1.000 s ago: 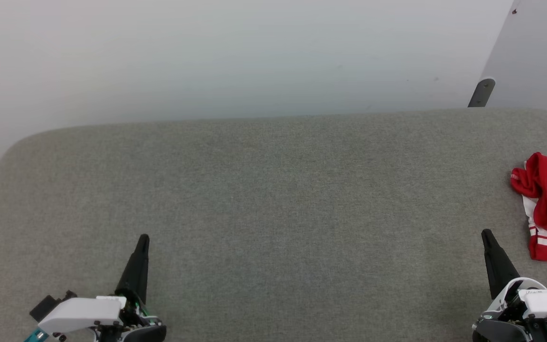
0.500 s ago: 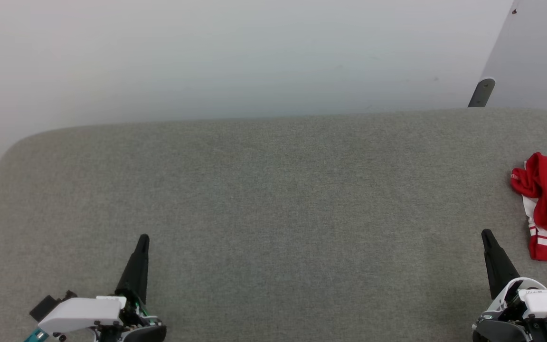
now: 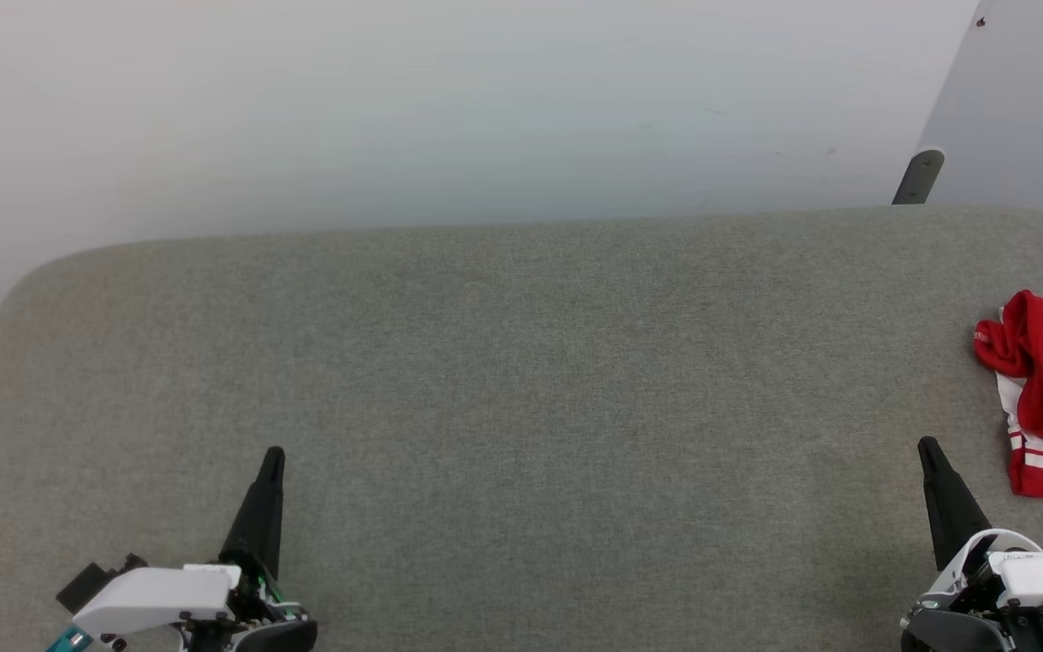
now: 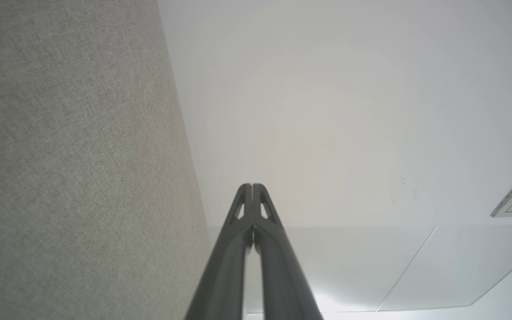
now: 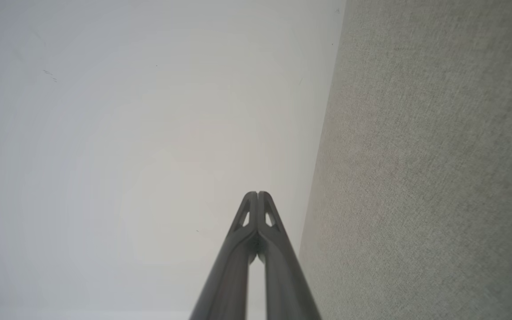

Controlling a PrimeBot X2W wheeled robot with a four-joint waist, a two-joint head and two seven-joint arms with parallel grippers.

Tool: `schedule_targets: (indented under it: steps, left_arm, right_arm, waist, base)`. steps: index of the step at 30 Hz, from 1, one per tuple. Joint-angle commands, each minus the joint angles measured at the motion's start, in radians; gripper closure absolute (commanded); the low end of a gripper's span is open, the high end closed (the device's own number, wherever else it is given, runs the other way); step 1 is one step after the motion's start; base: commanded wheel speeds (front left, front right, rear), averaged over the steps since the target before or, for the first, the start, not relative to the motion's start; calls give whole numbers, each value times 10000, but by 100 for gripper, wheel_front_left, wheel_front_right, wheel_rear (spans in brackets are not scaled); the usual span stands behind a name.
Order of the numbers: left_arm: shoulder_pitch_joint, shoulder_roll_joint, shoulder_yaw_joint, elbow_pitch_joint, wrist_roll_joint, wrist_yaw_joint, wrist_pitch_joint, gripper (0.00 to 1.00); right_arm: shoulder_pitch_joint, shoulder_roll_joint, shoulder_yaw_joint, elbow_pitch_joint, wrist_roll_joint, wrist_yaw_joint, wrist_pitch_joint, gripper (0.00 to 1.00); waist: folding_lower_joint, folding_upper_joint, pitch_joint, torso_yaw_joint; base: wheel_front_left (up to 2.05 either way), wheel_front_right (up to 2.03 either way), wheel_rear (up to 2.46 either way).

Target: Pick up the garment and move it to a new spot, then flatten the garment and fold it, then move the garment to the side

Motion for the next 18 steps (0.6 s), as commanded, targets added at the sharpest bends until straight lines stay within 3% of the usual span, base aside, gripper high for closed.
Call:
schedule_targets:
  steps: [1, 18]
  left_arm:
    - [-88, -7, 20, 5, -35, -34, 17, 100]
    - [-88, -6, 20, 4, -35, -35, 16, 100]
  right_arm:
    - [-29, 32, 6, -25, 49, 4, 20, 100]
    - [-29, 32, 6, -26, 49, 4, 20, 100]
  waist:
    - [0, -1, 0, 0]
    - [0, -1, 0, 0]
  base:
    - [0, 0, 0]
    - [0, 0, 0]
